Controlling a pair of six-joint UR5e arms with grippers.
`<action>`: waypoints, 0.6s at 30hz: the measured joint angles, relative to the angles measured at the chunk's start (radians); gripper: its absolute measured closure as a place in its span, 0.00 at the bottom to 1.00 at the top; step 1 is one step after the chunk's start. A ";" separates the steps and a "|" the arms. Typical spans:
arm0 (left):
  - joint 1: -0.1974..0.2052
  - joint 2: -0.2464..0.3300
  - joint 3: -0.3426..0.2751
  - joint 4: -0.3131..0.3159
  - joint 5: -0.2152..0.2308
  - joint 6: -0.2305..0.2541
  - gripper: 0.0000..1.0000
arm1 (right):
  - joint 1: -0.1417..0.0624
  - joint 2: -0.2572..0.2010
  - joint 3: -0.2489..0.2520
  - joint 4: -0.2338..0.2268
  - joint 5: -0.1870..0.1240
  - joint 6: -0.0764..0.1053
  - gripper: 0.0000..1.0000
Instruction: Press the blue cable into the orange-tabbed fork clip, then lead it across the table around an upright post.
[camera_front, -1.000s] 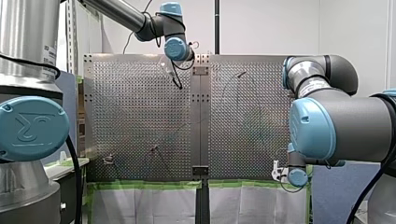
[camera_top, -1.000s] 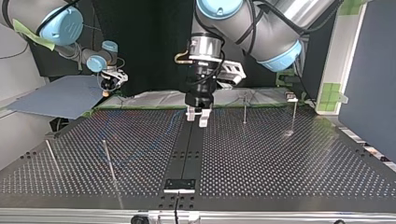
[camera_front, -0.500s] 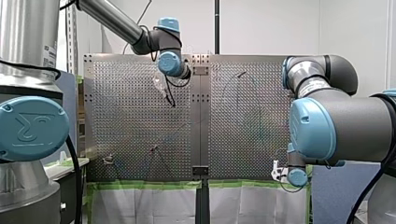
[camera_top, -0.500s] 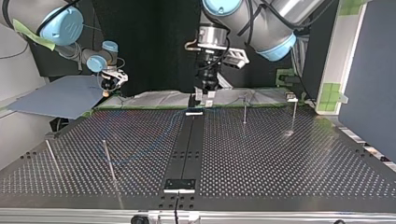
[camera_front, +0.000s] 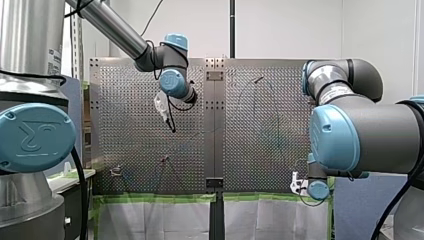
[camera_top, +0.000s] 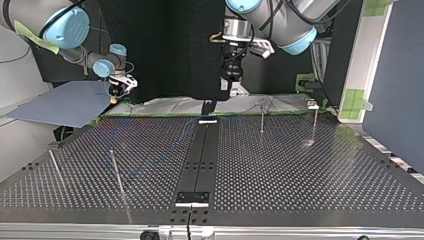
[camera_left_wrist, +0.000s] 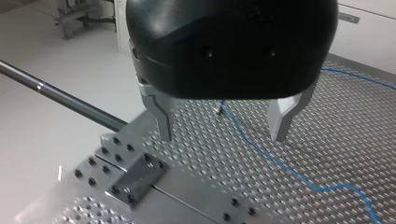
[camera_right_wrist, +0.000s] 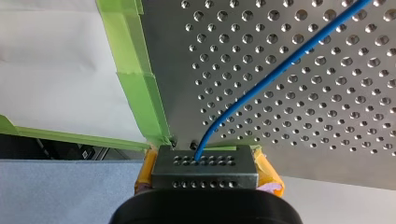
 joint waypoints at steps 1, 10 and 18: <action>0.002 0.000 -0.009 0.001 0.000 0.000 0.00 | 0.000 0.000 0.000 0.000 0.000 0.000 1.00; 0.030 0.000 -0.102 0.024 0.011 -0.002 0.00 | 0.000 0.000 0.000 0.000 0.000 0.000 1.00; 0.040 0.000 -0.182 0.083 0.041 -0.041 0.00 | 0.001 0.000 0.000 0.002 0.000 0.003 1.00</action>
